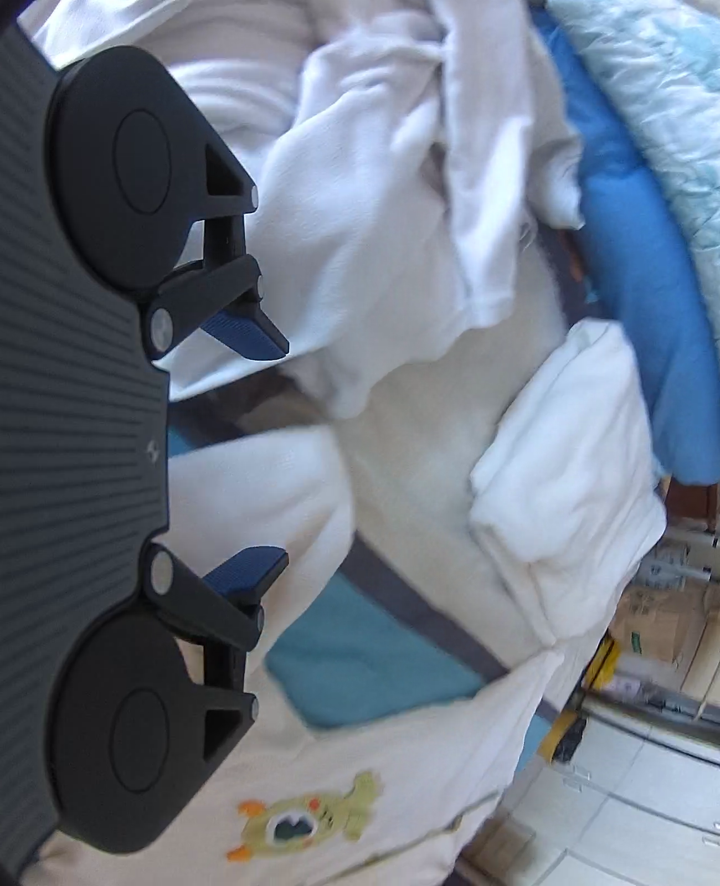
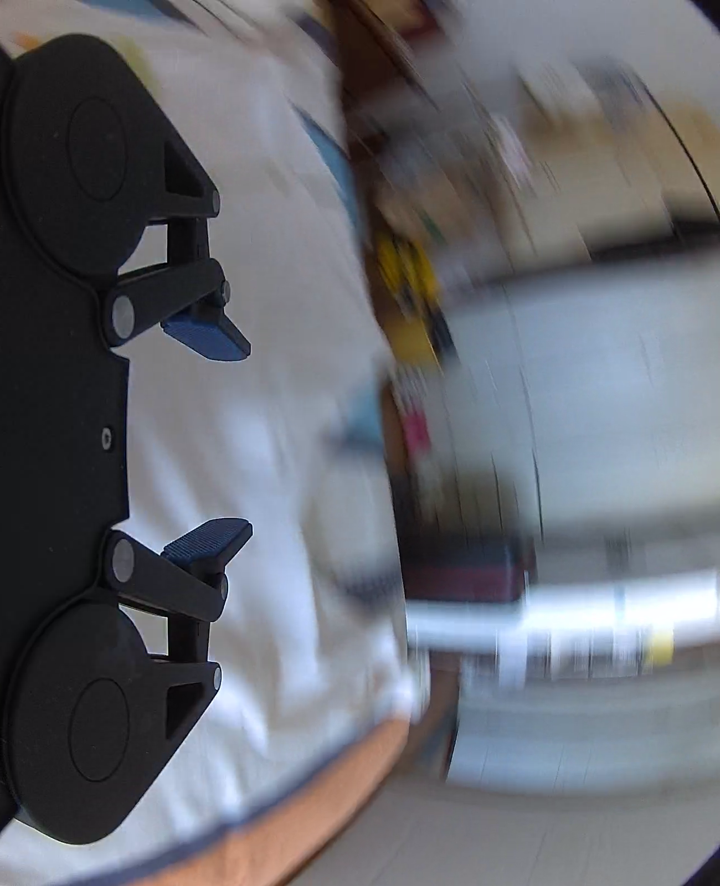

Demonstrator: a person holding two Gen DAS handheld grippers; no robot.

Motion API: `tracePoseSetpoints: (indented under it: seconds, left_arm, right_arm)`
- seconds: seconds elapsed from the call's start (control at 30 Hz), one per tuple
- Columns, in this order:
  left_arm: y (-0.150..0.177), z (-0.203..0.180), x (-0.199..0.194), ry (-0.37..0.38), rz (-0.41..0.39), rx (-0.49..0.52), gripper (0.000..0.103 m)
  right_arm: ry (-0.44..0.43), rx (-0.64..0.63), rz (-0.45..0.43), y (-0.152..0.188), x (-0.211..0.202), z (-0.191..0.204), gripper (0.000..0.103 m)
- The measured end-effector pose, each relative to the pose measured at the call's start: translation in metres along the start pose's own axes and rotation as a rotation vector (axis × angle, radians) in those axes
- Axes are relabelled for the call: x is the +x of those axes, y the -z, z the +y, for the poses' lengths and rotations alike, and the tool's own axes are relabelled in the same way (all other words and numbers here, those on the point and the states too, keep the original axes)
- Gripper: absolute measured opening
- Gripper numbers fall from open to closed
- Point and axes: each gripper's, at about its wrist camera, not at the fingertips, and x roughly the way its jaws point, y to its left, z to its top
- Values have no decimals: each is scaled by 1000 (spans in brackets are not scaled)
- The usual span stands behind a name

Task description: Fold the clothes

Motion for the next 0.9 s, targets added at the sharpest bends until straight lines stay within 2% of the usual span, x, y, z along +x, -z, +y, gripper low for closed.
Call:
tracePoseSetpoints:
  seconds: [0.07, 0.13, 0.2, 0.27, 0.33, 0.43, 0.47, 0.5, 0.53, 0.6, 0.63, 0.73, 0.8, 0.83, 0.9]
  left_arm:
    - [10, -4, -3, 76, 19, 3, 74]
    - [21, -14, -9, 119, 30, 37, 74]
    - [31, -26, -8, 94, 53, 104, 77]
    - [39, -31, 5, 102, 107, 132, 83]
    - [47, -32, 29, 172, 200, 108, 85]
    - [55, -29, 62, 146, 296, 53, 89]
    - [54, -31, 57, 131, 258, 67, 95]
    - [52, -32, 53, 116, 220, 81, 94]
    - [51, -33, 48, 101, 182, 94, 88]
    - [48, -35, 39, 71, 105, 121, 28]
    - [47, -36, 34, 55, 67, 134, 16]
    - [43, -40, 18, -6, -62, 179, 16]
    - [39, -42, -10, -143, -236, 237, 16]
    - [36, -39, -24, -181, -309, 233, 16]
    - [28, -26, -50, -170, -411, 157, 16]
  right_arm:
    - [-147, -158, -14, 24, -12, 60, 68]
    - [-302, -278, -10, 46, -24, 113, 68]
    - [-466, -307, 60, 64, -28, 154, 68]
    - [-599, -284, 156, 77, -28, 182, 68]
    - [-673, -294, 239, 88, -27, 200, 68]
    - [-688, -370, 276, 104, -40, 219, 68]
    - [-675, -404, 269, 110, -50, 221, 68]
    - [-661, -442, 258, 115, -59, 222, 68]
    - [-647, -484, 244, 119, -66, 223, 68]
    - [-618, -557, 227, 127, -75, 222, 68]
    - [-605, -584, 222, 131, -78, 220, 68]
    - [-586, -630, 213, 138, -86, 215, 68]
    - [-589, -649, 217, 145, -88, 212, 68]
    - [-588, -663, 222, 149, -89, 212, 69]
    - [-573, -702, 230, 158, -88, 211, 69]
